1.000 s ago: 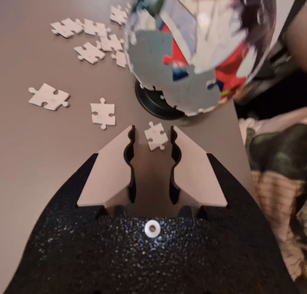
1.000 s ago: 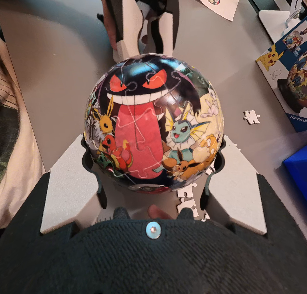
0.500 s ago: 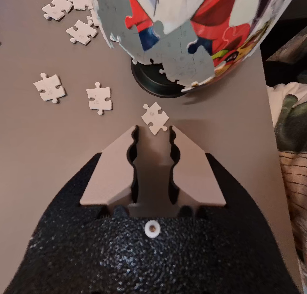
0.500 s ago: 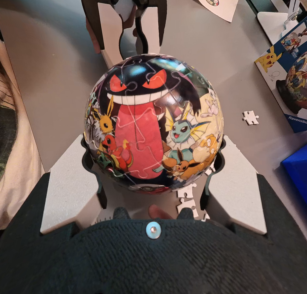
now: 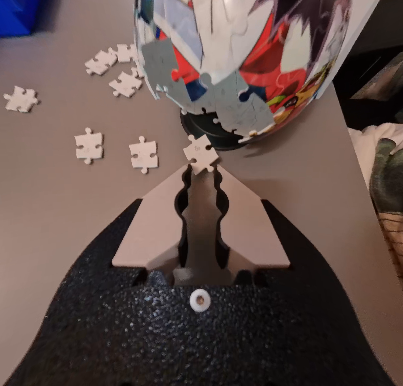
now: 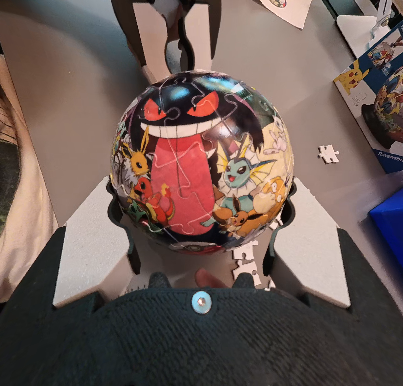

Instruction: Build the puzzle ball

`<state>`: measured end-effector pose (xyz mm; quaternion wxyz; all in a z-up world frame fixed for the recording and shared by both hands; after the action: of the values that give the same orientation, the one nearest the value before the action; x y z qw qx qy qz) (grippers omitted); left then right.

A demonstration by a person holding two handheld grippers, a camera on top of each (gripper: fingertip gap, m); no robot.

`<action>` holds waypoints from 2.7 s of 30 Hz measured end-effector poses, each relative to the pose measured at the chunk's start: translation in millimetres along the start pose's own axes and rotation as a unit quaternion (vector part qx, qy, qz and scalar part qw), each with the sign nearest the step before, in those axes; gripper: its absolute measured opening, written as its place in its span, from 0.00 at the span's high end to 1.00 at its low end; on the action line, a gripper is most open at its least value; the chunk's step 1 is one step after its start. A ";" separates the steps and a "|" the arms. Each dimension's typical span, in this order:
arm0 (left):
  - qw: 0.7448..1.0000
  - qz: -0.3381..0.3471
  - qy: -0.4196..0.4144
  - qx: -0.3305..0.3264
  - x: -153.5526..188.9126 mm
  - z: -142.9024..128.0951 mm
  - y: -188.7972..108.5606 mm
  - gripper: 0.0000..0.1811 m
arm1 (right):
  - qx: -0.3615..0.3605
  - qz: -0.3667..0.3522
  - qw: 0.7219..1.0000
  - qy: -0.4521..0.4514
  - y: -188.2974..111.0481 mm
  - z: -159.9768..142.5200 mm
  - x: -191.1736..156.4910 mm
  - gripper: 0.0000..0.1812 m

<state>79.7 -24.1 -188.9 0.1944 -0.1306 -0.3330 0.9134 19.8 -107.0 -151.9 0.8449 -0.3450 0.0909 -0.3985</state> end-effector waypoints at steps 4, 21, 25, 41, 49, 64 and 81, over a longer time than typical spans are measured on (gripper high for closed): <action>0.999 -0.003 0.045 0.004 -1.9 10.1 6.6 0.90 | 0.001 0.001 1.000 0.001 0.2 0.1 0.1 0.18; 0.993 -0.046 0.103 0.019 -2.9 23.9 28.1 0.90 | 0.002 0.006 1.000 0.004 0.6 -0.2 0.6 0.18; 0.992 -0.049 0.109 0.029 -3.9 23.9 27.9 0.89 | 0.001 0.007 1.000 0.003 0.7 0.0 0.7 0.18; 0.997 -0.001 -0.035 0.073 -36.0 24.9 19.2 0.47 | 0.004 0.008 1.000 0.003 1.5 0.8 0.6 0.18; 0.999 0.017 -0.025 0.038 -44.7 25.9 32.6 0.42 | 0.002 0.008 1.000 0.003 1.2 0.5 0.2 0.18; 0.998 0.046 0.033 -0.010 -55.8 28.9 48.3 0.36 | 0.007 0.008 1.000 0.003 1.3 1.2 -0.2 0.18; 1.000 -0.004 0.005 -0.012 -60.0 25.3 57.9 0.32 | -0.015 -0.050 0.994 -0.101 -1.8 23.7 -7.4 0.21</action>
<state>108.3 -105.4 -201.7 0.1979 -0.1358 -0.3433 0.9080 23.9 -90.2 -134.0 0.8237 -0.3999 -0.0067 -0.4018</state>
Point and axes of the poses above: each gripper's, where its closed fingertips meet, y out along the fingers, z out of its top, x = y × z across the jaws, the point moved 3 cm from there along -y, back along the fingers, and after that the axes turned 8 degrees about y, right-handed, at the moved point
